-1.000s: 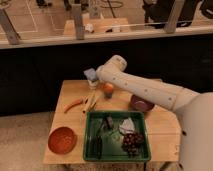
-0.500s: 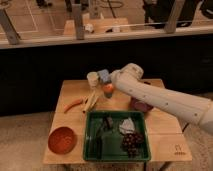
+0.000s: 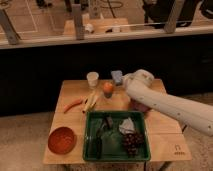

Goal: Place sponge in table surface

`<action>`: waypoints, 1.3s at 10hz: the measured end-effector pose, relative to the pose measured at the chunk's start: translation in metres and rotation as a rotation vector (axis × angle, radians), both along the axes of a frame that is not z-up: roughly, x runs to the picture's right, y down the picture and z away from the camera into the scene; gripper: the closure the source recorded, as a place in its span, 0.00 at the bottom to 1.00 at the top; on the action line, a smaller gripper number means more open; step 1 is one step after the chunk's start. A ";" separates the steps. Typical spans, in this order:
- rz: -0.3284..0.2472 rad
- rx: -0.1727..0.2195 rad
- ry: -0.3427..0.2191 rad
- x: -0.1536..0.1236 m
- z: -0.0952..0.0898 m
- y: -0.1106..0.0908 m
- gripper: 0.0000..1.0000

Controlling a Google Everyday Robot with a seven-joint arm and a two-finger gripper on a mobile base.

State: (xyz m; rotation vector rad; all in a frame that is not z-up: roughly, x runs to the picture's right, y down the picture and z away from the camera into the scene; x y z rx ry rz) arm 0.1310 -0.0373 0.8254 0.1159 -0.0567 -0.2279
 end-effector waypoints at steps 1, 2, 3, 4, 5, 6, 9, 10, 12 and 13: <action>0.011 -0.006 0.015 0.003 0.002 0.004 1.00; 0.021 -0.020 0.041 0.011 0.005 0.010 1.00; 0.023 -0.034 0.061 0.016 0.007 0.014 1.00; 0.023 -0.064 0.082 0.020 0.011 0.022 1.00; 0.022 -0.100 0.088 0.020 0.014 0.026 1.00; 0.025 -0.122 0.090 0.021 0.015 0.028 1.00; 0.027 -0.136 0.091 0.022 0.016 0.030 1.00; 0.027 -0.136 0.091 0.022 0.016 0.030 1.00; 0.027 -0.138 0.092 0.023 0.017 0.030 1.00; 0.026 -0.166 0.092 0.023 0.019 0.032 1.00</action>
